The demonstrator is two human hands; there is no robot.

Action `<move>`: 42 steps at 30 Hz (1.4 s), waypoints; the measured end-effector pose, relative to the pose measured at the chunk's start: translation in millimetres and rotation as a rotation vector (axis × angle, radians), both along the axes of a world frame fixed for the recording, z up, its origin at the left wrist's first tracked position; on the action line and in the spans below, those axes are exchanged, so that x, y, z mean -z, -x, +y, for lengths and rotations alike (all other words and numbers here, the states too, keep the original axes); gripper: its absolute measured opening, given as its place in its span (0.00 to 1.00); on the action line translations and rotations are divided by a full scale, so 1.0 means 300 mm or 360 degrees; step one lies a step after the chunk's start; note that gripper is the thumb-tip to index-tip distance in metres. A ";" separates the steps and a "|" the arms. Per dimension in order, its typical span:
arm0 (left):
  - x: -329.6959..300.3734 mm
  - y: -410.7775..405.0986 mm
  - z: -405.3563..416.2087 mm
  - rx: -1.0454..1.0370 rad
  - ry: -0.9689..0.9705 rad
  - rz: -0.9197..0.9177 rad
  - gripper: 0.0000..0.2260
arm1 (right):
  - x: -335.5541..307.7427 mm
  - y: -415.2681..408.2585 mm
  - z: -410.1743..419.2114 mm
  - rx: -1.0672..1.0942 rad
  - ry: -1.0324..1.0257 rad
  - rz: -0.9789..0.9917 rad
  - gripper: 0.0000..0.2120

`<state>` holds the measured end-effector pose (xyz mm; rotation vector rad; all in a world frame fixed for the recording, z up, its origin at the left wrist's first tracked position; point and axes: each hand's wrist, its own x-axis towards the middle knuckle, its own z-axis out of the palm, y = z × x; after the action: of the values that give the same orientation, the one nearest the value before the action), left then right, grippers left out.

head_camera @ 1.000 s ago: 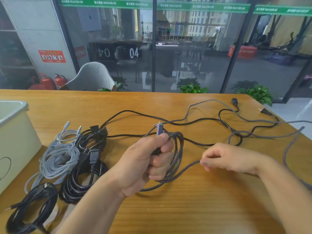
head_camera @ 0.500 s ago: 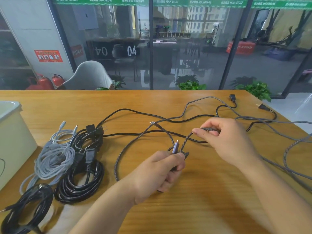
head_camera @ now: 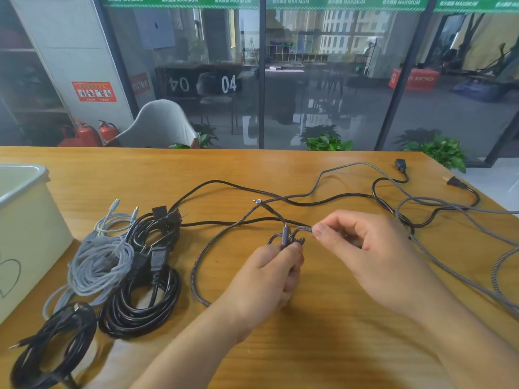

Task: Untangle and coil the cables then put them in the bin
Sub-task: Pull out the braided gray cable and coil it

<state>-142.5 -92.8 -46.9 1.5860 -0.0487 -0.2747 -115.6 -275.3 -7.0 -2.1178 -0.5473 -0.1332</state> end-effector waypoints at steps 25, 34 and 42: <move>-0.020 0.016 0.014 -0.0563 0.0344 -0.0285 0.20 | 0.039 0.121 0.140 -0.0377 0.0168 -0.0063 0.18; -0.061 -0.023 0.096 -0.0492 0.1049 -0.0245 0.15 | 0.115 0.112 0.181 -0.0693 0.0109 0.0514 0.18; -0.066 -0.002 0.087 -0.0095 0.0967 -0.0079 0.14 | 0.114 0.013 0.100 -0.0970 0.0248 0.1113 0.21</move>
<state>-142.0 -66.8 -27.1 0.9878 -0.1117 -0.1525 -119.5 -245.4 -41.1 -1.8763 -0.7480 0.9774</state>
